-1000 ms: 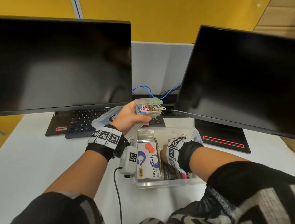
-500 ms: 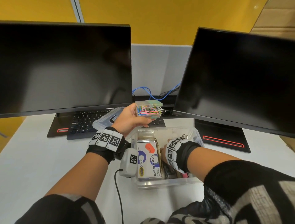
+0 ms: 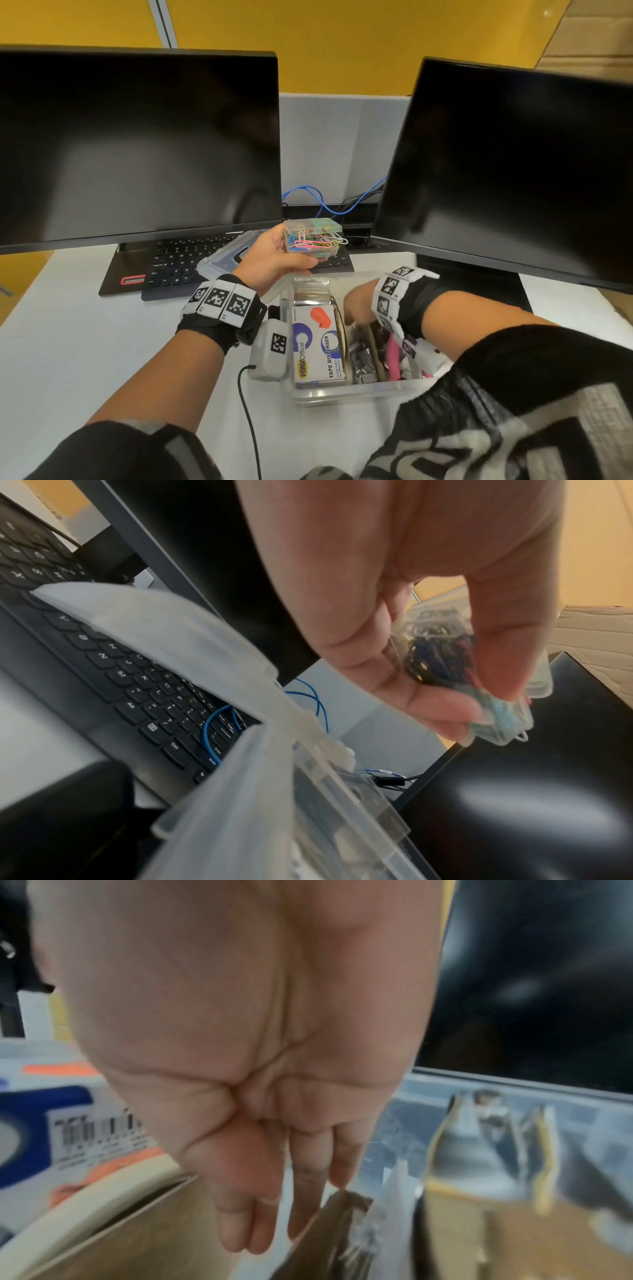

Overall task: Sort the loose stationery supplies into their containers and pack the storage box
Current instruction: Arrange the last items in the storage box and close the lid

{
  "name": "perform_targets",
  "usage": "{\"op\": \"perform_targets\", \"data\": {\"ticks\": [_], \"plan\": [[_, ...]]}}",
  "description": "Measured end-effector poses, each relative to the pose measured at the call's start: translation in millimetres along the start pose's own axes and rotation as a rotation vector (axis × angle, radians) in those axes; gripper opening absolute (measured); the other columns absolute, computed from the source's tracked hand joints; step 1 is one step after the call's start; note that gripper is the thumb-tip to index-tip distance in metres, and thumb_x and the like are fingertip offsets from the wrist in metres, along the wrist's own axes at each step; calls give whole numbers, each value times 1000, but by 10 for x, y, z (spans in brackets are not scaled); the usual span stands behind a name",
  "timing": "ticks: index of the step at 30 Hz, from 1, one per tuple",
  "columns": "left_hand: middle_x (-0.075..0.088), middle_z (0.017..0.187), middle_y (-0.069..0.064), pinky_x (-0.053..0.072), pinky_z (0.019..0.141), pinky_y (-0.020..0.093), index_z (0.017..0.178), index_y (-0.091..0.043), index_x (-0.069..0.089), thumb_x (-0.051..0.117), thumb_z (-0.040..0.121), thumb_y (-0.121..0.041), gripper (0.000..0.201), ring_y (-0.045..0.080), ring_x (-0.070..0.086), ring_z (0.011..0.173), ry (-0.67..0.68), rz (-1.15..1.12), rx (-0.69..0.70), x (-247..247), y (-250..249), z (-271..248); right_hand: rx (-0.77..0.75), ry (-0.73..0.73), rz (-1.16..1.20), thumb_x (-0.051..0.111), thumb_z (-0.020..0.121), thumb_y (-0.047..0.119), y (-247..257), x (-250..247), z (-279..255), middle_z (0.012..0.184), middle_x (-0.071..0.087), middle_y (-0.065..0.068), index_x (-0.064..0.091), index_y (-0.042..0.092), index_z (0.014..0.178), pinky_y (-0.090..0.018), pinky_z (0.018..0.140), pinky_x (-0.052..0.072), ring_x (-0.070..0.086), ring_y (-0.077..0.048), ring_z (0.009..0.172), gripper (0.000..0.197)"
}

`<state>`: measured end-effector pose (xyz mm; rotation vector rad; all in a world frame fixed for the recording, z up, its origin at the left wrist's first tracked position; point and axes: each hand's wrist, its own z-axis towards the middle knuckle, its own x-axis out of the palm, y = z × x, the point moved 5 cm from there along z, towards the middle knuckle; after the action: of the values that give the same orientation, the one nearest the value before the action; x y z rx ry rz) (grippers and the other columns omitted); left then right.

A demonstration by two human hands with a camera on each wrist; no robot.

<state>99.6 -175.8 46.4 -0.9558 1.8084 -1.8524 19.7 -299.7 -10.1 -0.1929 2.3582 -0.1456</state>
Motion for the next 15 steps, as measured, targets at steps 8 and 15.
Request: {"op": "perform_targets", "data": {"ticks": [8, 15], "plan": [[66, 114, 13, 55, 63, 22, 119, -9, 52, 62, 75, 16, 51, 22, 68, 97, 19, 9, -33, 54, 17, 23, -35, 150, -173, 59, 91, 18, 46, 131, 141, 128, 58, -5, 56, 10, 128, -37, 96, 47, 57, -25, 114, 37], [65, 113, 15, 54, 63, 22, 121, -4, 50, 62, 74, 17, 53, 22, 67, 95, 23, 9, -30, 54, 29, 26, -137, 219, -555, 59, 91, 23, 218, 255, 112, 131, 54, -6, 52, 8, 130, -34, 100, 43, 52, -26, 121, 42]]}}
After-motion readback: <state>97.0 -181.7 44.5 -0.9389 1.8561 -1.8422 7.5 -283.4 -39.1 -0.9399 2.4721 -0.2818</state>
